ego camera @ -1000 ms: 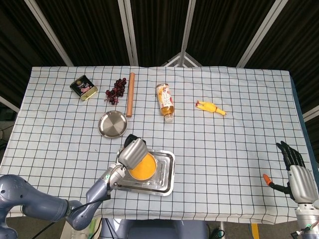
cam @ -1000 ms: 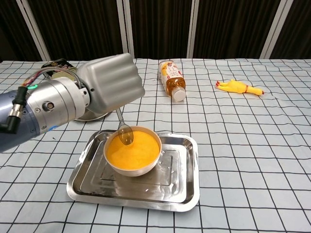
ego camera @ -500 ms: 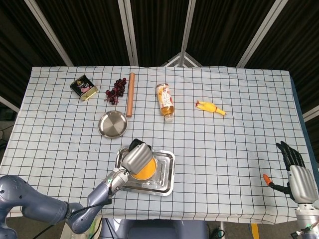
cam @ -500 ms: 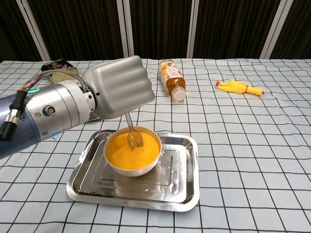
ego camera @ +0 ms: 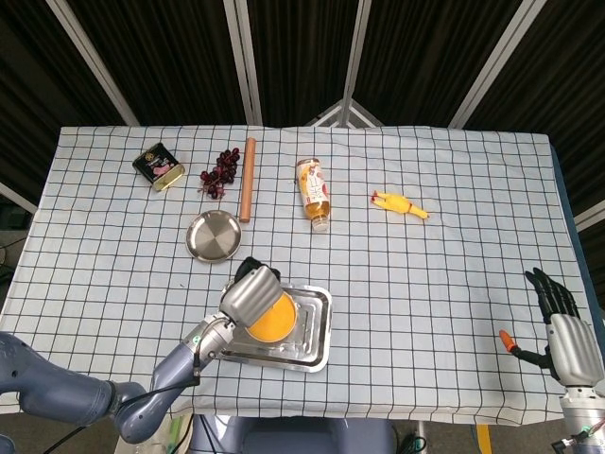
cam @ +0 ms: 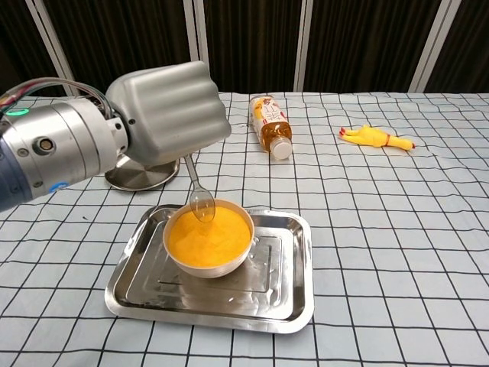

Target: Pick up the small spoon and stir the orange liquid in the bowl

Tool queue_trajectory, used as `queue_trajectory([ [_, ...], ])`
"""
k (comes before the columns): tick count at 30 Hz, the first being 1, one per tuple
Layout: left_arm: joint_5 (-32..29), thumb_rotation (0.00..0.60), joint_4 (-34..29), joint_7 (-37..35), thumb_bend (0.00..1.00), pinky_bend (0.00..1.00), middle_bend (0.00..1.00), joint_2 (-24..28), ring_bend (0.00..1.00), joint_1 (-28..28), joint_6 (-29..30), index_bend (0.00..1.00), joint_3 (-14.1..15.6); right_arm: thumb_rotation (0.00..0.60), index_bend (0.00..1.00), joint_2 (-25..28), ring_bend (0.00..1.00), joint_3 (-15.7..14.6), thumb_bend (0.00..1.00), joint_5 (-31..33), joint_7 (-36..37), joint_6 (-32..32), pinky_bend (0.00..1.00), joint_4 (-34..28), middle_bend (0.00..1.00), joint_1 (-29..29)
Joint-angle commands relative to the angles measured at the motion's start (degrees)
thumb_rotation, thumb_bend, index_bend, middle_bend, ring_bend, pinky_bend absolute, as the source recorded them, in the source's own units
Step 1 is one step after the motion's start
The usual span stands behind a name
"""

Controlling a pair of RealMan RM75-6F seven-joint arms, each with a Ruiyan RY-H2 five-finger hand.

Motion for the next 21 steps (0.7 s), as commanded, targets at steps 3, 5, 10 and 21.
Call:
queue_trajectory([
  [3,-0.3,0.600,2.3,1.0,0.60,0.98,1.00,0.1,0.98,-0.4,-1.3,0.76,-0.2,0.600,0.00,0.0,0.00,0.0,0.32,0.0,0.0,0.0,0.00,0.0,0.00,0.0],
  [5,-0.7,0.600,3.2,1.1,0.60,0.98,1.00,-0.3,0.98,-0.4,-1.9,0.76,-0.4,0.600,0.00,0.0,0.00,0.0,0.32,0.1,0.1,0.0,0.00,0.0,0.00,0.0],
  [10,-0.5,0.600,5.5,1.7,0.60,0.98,1.00,-1.8,0.98,-0.8,-3.4,0.76,-0.3,0.600,0.00,0.1,0.00,0.1,0.32,0.1,0.5,-0.1,0.00,0.0,0.00,0.0],
  [21,-0.6,0.600,7.3,3.5,0.60,0.98,1.00,-3.5,0.98,-1.3,-5.6,0.76,0.3,0.600,0.00,0.3,0.00,0.0,0.32,-0.1,0.9,0.0,0.00,0.0,0.00,0.0],
])
